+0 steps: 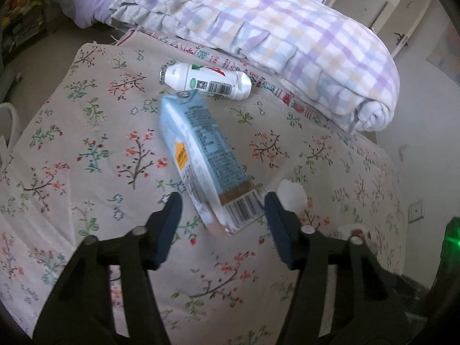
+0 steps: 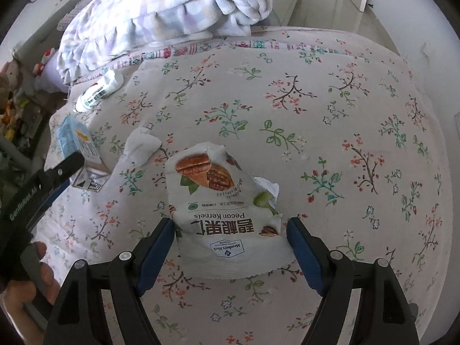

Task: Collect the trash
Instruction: 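Grasp the pure-milk carton with the left tool while the right tool holds the pecan bag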

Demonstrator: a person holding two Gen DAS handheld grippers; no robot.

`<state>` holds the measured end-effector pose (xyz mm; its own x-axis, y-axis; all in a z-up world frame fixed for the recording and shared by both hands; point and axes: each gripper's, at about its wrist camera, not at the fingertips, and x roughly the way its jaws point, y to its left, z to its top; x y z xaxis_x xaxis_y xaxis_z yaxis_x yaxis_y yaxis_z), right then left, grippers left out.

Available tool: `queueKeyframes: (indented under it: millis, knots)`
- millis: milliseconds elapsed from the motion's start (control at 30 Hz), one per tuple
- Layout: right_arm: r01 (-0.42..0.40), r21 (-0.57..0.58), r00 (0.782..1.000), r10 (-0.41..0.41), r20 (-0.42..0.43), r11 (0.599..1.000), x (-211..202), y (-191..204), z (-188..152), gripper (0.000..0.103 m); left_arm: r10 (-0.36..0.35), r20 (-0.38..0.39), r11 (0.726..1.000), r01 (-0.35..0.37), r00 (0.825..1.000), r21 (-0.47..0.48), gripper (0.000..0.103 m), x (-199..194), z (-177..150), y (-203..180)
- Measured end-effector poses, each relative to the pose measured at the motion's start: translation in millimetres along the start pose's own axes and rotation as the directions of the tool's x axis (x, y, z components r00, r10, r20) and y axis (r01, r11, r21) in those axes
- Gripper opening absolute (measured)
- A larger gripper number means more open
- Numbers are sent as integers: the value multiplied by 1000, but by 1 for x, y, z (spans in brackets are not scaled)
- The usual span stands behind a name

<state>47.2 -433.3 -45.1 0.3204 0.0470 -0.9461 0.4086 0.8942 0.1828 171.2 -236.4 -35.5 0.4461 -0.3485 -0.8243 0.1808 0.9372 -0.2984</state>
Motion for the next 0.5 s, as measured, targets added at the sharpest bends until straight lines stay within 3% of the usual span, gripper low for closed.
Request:
queueKeyframes:
  millis: [67,200,267,500]
  knots:
    - [-8,-4,1000,8,-2,1000,-2,1,-2,81,1,-11,1000,-1,1000,17,52,-3,0,2]
    - [-10,-12,1000,10,-11,1000,-3,3,-5,81,1,-31,1000,0,1000,26,56,-1,3,4]
    - [-6,-7,1000,6,-15,1000,-2,3,-6,81,27,-25,1000,-26,999,16,65,3,4,3]
    - [-45,-5,999,45,-27,999,-2,14,-7,82,49,-15,998,-49,999,-41,78,12,2,2]
